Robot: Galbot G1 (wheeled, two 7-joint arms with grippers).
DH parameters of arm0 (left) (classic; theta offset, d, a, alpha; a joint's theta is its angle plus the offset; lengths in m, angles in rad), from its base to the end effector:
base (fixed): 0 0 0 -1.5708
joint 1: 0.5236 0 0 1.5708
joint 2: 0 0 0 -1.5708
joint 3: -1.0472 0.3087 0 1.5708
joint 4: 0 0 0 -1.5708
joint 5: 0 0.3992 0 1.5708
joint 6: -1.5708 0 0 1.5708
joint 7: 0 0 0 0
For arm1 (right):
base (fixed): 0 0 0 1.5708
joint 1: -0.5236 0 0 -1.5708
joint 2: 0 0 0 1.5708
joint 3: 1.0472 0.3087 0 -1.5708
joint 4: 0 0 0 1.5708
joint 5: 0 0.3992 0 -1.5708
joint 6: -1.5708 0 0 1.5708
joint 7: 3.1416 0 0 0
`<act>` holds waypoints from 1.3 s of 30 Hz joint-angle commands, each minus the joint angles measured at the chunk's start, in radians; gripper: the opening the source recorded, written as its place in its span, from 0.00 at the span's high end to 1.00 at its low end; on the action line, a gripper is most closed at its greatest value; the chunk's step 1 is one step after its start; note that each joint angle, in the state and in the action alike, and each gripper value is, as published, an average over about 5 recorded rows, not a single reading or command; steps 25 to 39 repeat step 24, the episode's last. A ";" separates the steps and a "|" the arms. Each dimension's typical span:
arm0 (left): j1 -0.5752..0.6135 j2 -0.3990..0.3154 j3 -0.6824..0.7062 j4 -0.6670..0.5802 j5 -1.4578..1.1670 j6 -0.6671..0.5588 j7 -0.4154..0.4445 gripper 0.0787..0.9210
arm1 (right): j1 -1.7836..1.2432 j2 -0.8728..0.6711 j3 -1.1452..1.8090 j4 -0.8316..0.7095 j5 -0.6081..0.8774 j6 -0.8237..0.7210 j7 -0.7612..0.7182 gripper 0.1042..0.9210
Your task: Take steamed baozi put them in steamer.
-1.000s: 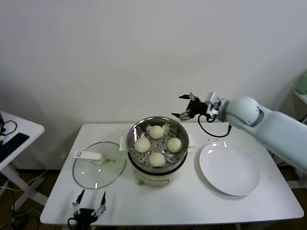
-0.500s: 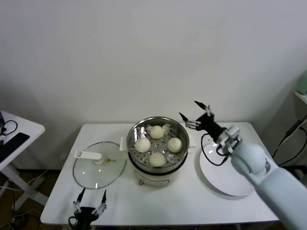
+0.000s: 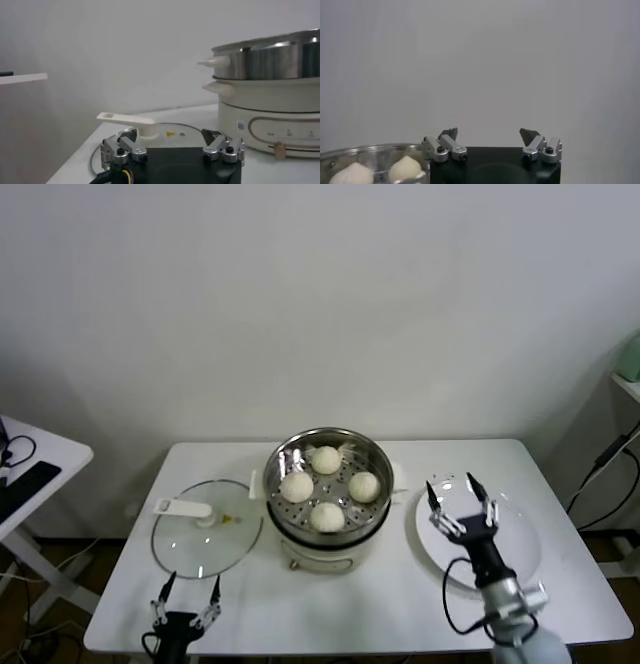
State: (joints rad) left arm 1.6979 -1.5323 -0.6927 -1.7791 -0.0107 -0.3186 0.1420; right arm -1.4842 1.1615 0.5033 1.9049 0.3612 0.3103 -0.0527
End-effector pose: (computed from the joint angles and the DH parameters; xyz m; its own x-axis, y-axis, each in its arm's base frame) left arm 0.1710 0.0744 -0.4110 -0.9918 0.0115 0.1276 0.0251 0.9941 0.1055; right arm 0.2713 -0.0637 -0.3101 -0.9642 -0.1996 -0.1746 -0.2007 0.9796 -0.0110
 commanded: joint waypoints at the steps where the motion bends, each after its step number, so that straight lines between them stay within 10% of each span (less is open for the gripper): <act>1: -0.015 -0.005 0.004 -0.010 -0.016 0.007 0.004 0.12 | -0.347 0.223 0.090 -0.015 -0.076 0.266 -0.042 0.12; 39: -0.015 -0.013 0.004 -0.029 -0.016 0.018 0.004 0.12 | -0.324 0.233 0.063 -0.028 -0.054 0.262 -0.046 0.12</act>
